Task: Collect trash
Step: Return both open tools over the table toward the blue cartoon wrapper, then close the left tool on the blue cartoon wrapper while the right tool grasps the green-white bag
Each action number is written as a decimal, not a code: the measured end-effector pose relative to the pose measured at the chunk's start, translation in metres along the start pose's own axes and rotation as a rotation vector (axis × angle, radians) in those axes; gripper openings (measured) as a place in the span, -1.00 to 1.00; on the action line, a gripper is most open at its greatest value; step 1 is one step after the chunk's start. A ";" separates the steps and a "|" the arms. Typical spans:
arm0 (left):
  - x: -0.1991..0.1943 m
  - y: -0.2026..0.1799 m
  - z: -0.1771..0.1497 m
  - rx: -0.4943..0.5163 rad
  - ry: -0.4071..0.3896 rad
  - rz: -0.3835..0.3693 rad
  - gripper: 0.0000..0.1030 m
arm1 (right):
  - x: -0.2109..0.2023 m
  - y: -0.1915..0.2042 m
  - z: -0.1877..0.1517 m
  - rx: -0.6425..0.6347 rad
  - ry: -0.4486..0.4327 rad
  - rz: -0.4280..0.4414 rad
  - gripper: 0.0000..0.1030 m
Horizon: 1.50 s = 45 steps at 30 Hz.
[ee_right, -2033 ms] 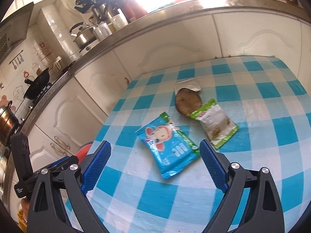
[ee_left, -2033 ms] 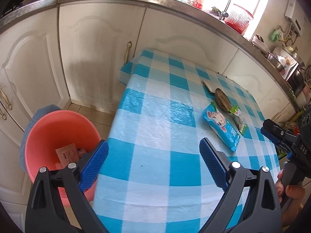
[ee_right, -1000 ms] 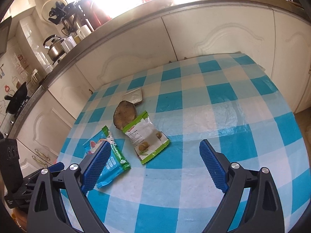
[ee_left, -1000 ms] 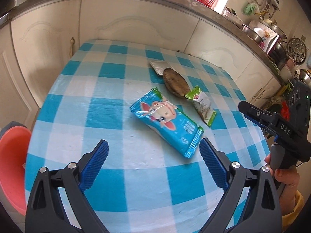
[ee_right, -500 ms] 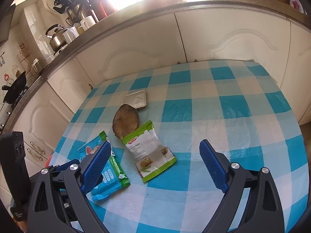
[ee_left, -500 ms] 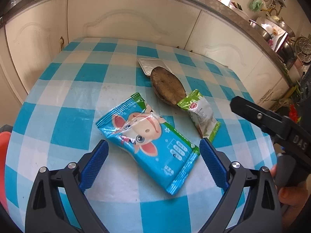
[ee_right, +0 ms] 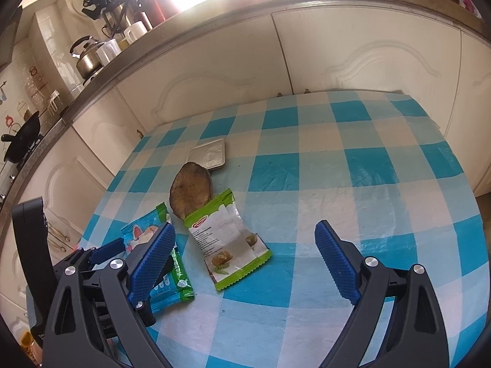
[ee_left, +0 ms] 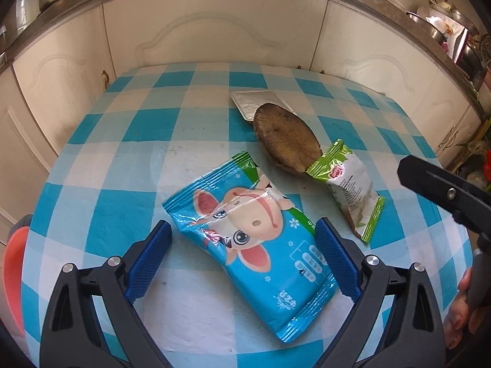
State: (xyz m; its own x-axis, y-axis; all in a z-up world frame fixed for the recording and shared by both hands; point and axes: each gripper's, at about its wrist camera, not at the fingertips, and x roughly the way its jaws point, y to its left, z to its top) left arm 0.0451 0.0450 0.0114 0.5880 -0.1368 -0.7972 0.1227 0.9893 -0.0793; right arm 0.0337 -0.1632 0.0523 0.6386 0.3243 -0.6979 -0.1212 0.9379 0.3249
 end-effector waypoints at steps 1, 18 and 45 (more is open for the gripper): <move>0.000 0.001 0.000 0.000 0.000 0.001 0.83 | 0.003 0.002 0.000 -0.009 0.009 0.000 0.77; -0.013 0.019 -0.002 -0.041 -0.007 -0.027 0.09 | 0.036 0.033 -0.002 -0.145 0.087 -0.063 0.46; -0.002 -0.009 -0.002 0.044 -0.014 0.004 0.51 | 0.035 0.013 -0.011 -0.142 0.072 -0.121 -0.15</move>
State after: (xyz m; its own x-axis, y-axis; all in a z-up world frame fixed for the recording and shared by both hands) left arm 0.0410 0.0367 0.0128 0.5993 -0.1342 -0.7892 0.1553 0.9866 -0.0499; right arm 0.0463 -0.1380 0.0250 0.5997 0.2113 -0.7718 -0.1558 0.9769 0.1464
